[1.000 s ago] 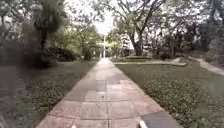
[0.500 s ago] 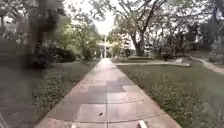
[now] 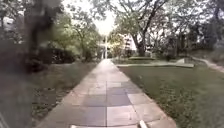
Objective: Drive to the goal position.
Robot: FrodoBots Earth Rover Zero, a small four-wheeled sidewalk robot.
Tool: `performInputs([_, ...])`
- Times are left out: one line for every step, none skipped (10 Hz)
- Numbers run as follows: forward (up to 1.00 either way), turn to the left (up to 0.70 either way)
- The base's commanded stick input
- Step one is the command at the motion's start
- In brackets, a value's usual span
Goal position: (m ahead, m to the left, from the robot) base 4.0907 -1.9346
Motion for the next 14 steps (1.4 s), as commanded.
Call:
performInputs([1.00, 0.00])
performInputs([1.00, 0.00])
performInputs([1.00, 0.00])
performInputs([1.00, 0.00])
performInputs([1.00, 0.00])
performInputs([1.00, 0.00])
performInputs([1.00, 0.00])
performInputs([1.00, 0.00])
performInputs([1.00, 0.00])
performInputs([1.00, 0.00])
performInputs([1.00, 0.00])
performInputs([1.00, 0.00])
performInputs([1.00, 0.00])
performInputs([1.00, 0.00])
